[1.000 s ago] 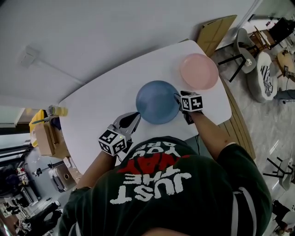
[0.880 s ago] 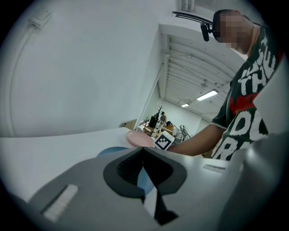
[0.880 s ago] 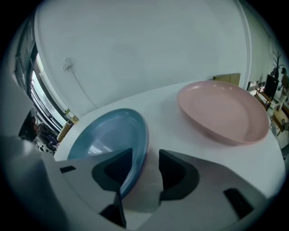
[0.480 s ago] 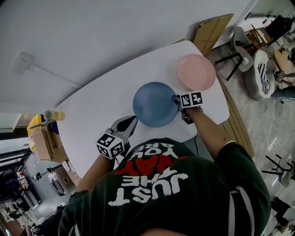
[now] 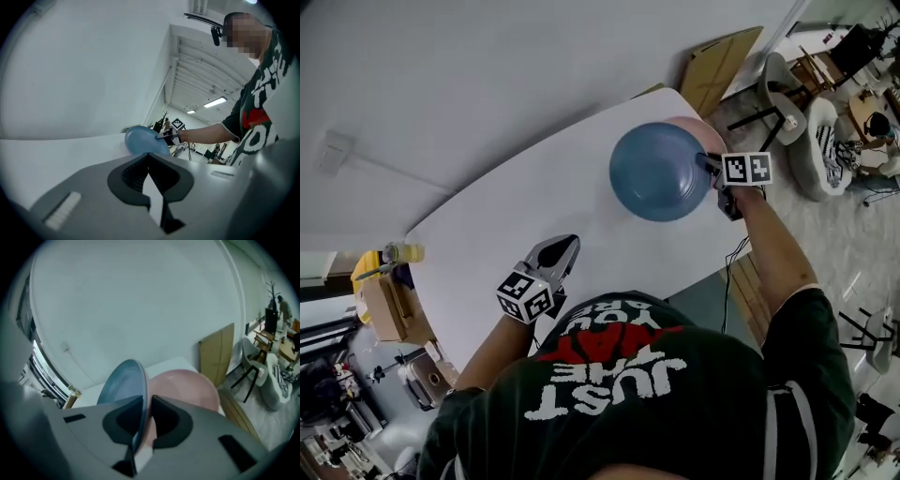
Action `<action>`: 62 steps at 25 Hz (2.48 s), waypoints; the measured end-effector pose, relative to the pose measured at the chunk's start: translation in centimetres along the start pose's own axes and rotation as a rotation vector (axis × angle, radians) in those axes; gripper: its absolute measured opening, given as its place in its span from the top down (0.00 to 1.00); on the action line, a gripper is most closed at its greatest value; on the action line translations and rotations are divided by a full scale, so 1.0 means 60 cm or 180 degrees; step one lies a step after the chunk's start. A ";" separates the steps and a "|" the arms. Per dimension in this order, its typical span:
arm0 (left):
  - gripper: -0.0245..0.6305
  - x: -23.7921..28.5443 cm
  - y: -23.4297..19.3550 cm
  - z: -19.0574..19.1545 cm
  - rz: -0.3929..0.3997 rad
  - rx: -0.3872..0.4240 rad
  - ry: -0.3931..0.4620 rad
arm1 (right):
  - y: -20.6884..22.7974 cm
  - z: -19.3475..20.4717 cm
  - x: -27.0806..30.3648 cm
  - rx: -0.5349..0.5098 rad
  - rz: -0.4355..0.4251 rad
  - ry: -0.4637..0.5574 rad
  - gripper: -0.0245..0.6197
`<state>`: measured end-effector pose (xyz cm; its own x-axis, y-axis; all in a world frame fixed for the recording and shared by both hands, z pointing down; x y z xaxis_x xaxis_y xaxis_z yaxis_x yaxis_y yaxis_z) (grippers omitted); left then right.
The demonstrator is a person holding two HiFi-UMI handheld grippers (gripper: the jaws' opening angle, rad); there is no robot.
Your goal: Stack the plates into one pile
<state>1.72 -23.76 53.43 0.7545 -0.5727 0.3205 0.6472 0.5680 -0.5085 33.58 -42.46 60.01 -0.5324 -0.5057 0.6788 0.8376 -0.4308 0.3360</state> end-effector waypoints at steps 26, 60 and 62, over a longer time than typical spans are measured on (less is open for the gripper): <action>0.95 0.082 -0.028 0.025 -0.0056 -0.0102 -0.0201 | 0.188 -0.009 -0.047 -0.0331 0.1166 0.0367 0.68; 0.95 0.351 0.231 -0.138 -0.0424 -0.0006 0.0757 | 0.086 -0.079 -0.280 -0.1133 -0.0735 0.1053 0.95; 0.95 0.350 0.233 -0.157 -0.0339 0.0042 0.0797 | 0.072 -0.080 -0.283 -0.1135 -0.0700 0.1107 0.95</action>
<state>25.62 -33.41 45.53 0.6327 -0.7570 0.1631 0.7240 0.5035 -0.4715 45.68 -39.33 46.80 -0.7502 -0.5664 0.3411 0.6405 -0.7506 0.1624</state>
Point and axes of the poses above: the fingertips, and each gripper's own axes: x forward along the fingers, y to its right, z out of its underside, the point moved 1 cm from there along -x, backward along the fingers, and after that the axes turned 6 degrees about -x, right-handed, at the moved point
